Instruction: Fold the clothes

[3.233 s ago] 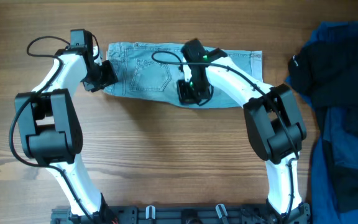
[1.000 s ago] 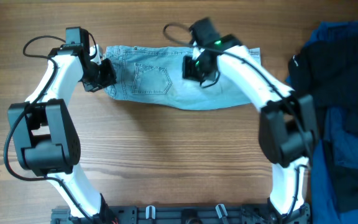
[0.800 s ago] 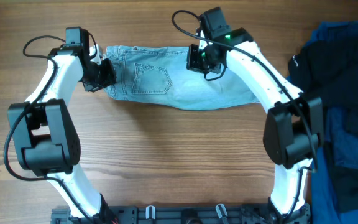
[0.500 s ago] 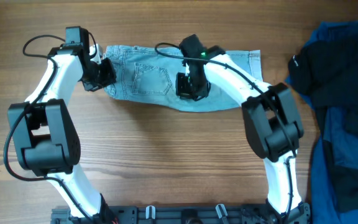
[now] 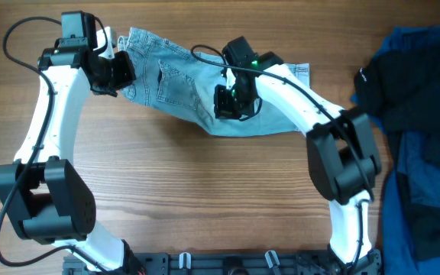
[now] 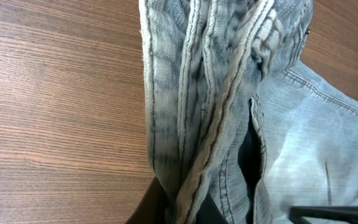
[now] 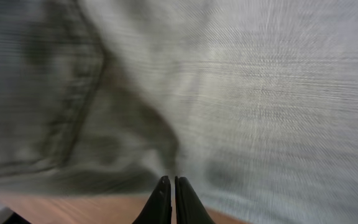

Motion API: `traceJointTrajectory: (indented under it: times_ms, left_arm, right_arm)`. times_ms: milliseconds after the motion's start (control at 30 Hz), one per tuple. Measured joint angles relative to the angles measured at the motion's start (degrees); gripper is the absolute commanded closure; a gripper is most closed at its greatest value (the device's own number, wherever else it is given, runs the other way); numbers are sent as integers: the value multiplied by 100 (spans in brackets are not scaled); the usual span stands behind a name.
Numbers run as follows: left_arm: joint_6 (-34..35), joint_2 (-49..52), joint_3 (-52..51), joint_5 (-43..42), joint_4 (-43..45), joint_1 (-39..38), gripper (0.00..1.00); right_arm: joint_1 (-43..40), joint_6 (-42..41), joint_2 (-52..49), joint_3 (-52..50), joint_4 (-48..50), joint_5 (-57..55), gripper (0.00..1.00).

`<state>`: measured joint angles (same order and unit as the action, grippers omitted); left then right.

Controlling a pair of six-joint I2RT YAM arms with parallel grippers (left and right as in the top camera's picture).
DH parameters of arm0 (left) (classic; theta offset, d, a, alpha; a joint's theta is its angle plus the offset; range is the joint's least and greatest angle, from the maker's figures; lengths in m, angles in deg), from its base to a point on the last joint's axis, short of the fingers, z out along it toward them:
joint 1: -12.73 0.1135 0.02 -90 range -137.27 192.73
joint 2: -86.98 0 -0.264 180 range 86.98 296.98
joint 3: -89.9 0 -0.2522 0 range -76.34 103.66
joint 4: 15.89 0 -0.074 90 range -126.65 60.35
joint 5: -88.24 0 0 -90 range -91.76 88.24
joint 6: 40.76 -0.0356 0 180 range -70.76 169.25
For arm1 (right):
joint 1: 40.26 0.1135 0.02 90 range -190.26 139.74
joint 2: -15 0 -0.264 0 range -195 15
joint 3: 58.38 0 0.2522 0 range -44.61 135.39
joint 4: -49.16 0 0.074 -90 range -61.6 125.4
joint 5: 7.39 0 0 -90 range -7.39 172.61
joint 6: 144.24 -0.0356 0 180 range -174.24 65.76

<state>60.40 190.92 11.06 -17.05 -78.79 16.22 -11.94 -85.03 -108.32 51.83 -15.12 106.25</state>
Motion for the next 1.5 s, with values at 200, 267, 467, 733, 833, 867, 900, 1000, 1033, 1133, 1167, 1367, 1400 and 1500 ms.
traceJointTrajectory:
  times_ms: [200, 267, 467, 733, 833, 867, 900, 1000, 1033, 1133, 1167, 1367, 1400, 1500]
  left_arm:
    - [0, 0, 0, 0, 2, 0, 96]
    - [0, 0, 0, 0, -2, 0, 96]
    - [0, -2, 0, 4, -48, 0, 96]
    - [-61, -107, 0, 39, -59, 0, 96]
    - [-63, -138, 0, 39, -61, 0, 96]
    - [-66, -142, 0, 39, -61, 0, 96]
    - [-66, -142, 0, 39, -61, 0, 96]
    - [-63, -142, 0, 39, -63, 0, 96]
    - [-66, -142, 0, 39, -63, 0, 96]
    - [-66, -142, 0, 39, -63, 0, 96]
    - [-66, -142, 0, 39, -63, 0, 96]
    - [-66, -142, 0, 39, -83, 2, 96]
    - [-66, -144, 0, 39, -81, 0, 96]
    - [-66, -144, 0, 39, -79, 0, 96]
  right_arm:
    - [79, -26, 66, 33, 107, -92, 96]
    - [214, -50, 42, -70, 304, -105, 96]
    - [717, -367, -380, -632, 911, -125, 96]
    - [678, -251, -313, -463, 531, 203, 96]
    - [505, -192, 208, -396, 455, -13, 96]
    - [378, -190, 527, -334, 455, -173, 96]
    - [267, -188, 750, -269, 474, -236, 96]
    - [-35, -168, 1117, -92, 568, -334, 96]
    - [-74, -166, 1117, -92, 623, -343, 96]
    - [-48, -166, 953, -96, 813, -382, 96]
    - [-28, -164, 850, -96, 955, -396, 96]
    - [11, -146, 122, -101, 1585, -422, 96]
    - [24, -146, -92, -101, 1700, -422, 96]
    - [142, -144, -699, -101, 2059, -415, 96]
